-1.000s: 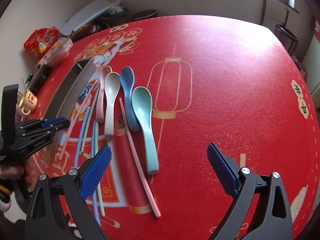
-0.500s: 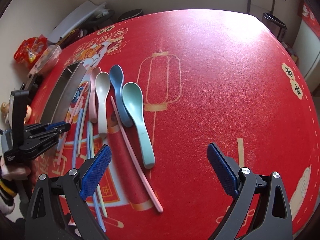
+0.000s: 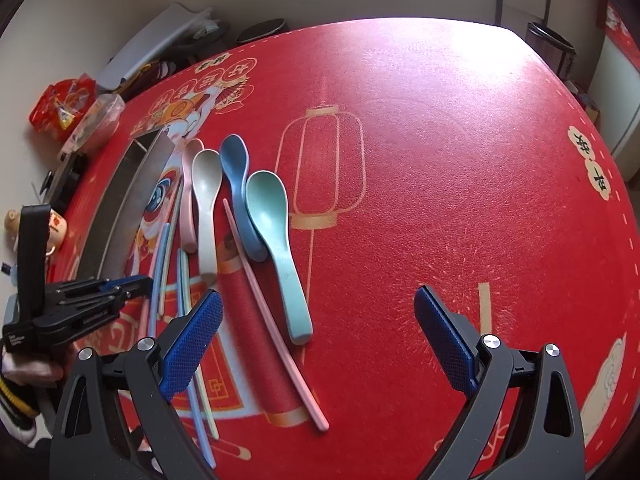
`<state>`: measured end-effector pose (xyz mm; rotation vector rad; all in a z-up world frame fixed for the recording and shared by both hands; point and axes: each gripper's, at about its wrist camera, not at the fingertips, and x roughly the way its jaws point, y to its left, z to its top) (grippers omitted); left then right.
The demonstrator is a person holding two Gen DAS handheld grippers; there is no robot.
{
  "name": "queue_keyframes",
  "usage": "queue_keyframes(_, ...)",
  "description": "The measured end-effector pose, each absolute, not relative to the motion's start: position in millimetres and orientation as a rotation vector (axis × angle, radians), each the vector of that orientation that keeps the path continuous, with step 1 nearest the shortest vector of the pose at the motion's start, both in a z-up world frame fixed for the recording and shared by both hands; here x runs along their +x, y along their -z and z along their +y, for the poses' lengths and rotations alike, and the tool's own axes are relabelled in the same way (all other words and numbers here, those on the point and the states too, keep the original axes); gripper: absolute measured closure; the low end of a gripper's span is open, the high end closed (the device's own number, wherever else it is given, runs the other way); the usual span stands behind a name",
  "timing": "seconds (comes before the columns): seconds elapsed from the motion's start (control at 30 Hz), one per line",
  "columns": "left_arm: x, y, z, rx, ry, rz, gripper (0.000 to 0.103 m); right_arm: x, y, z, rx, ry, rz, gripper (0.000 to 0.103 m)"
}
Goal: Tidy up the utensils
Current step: 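Close the left gripper on the pink chopstick while the right gripper approaches the teal spoon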
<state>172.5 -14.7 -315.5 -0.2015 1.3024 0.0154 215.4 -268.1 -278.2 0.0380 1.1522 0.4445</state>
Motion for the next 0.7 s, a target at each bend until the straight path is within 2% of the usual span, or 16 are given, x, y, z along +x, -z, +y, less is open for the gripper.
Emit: queue_keyframes(0.7,202.2,316.4,-15.6,-0.104,-0.137,1.211,0.094,214.2,295.6,-261.3,-0.009,-0.47,1.231,0.01)
